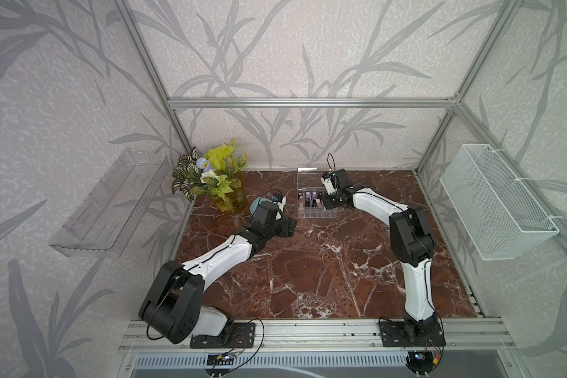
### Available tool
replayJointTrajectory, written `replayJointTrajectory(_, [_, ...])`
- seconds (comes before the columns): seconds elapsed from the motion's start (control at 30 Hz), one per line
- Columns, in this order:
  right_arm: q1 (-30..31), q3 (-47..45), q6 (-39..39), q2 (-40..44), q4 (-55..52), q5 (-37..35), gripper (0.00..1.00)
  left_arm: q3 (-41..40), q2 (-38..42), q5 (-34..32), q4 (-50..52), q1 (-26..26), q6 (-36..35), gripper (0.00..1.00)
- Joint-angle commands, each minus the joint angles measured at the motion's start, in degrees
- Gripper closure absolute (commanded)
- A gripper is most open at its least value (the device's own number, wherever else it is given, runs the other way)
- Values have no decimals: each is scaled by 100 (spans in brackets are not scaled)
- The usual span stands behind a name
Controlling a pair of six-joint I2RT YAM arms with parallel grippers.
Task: Arrange the lipsticks in the organizer
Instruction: Place the lipstick in the storage box.
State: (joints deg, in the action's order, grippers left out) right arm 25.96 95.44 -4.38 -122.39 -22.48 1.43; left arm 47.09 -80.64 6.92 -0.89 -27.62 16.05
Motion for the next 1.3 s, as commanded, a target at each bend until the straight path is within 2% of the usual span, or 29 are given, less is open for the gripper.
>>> replayJointTrajectory(0.0, [94,-47,-174,336,-424,-17,92,114,162,-30,9,15,-41,25])
replayJointTrajectory(0.47, [21,310,-126,-169,-711,-418,92,169,193,-24,71,11,-23,25])
replayJointTrajectory(0.93, [-118,758,19,-523,-612,-453,91,132,165,-40,45,4,-23,25])
replayJointTrajectory(1.1, [-119,690,3,-456,-583,-363,80,99,136,-49,-7,2,-23,25])
replayJointTrajectory(1.27, [-109,373,-67,-46,-407,-302,49,81,98,-139,-65,9,-72,25])
